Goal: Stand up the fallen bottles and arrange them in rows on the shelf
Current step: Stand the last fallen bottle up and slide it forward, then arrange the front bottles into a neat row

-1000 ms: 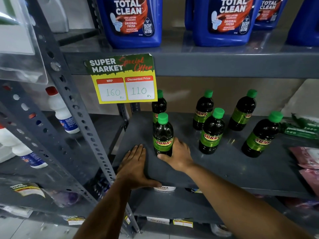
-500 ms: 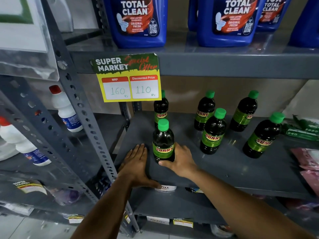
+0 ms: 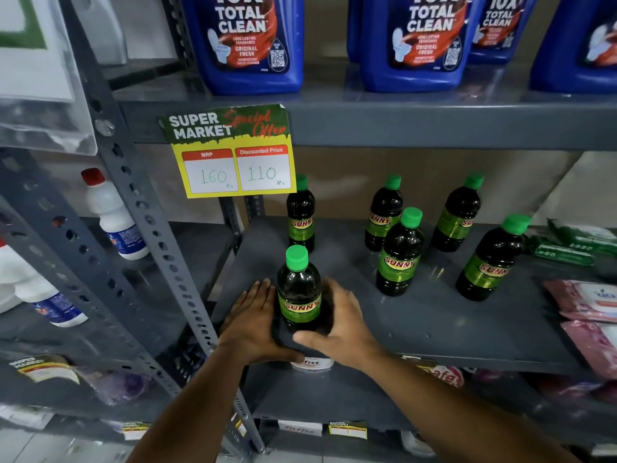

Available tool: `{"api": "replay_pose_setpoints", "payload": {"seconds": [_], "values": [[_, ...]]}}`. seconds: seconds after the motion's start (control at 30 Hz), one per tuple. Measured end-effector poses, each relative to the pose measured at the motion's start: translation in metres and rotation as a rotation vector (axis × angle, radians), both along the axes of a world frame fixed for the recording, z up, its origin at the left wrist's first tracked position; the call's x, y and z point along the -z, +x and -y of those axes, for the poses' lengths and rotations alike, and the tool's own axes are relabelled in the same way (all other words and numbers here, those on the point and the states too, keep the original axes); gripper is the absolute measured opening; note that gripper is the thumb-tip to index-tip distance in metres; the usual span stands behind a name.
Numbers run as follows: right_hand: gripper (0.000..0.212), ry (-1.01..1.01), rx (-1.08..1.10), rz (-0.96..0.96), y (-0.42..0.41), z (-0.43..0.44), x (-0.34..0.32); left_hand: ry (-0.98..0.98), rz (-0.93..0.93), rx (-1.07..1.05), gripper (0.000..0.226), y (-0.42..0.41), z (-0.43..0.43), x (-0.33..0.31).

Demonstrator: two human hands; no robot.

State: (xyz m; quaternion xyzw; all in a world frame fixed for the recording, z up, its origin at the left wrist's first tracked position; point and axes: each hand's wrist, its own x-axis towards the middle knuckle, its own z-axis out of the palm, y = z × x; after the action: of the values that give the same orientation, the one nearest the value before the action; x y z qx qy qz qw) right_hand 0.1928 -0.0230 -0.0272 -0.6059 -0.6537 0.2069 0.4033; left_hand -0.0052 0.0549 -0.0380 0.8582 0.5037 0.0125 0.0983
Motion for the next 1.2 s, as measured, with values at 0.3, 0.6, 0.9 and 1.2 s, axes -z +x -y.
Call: {"api": "replay_pose_setpoints", "payload": {"seconds": [0.3, 0.6, 0.9, 1.2], "values": [[0.094, 0.177, 0.567, -0.192, 0.111, -0.004, -0.006, 0.018, -0.014, -0.003, 0.160, -0.002, -0.001, 0.003], [0.065, -0.126, 0.385, -0.181, 0.148, -0.028, -0.012, -0.026, -0.055, -0.003, 0.161, -0.001, 0.000, -0.001], [0.051, -0.139, 0.289, -0.169, 0.132, 0.033, -0.008, 0.051, 0.001, -0.018, 0.161, -0.002, 0.001, 0.003], [0.076, -0.064, 0.158, -0.295, 0.128, 0.058, -0.006, 0.063, 0.015, -0.013, 0.160, -0.002, 0.001, 0.006]]}}
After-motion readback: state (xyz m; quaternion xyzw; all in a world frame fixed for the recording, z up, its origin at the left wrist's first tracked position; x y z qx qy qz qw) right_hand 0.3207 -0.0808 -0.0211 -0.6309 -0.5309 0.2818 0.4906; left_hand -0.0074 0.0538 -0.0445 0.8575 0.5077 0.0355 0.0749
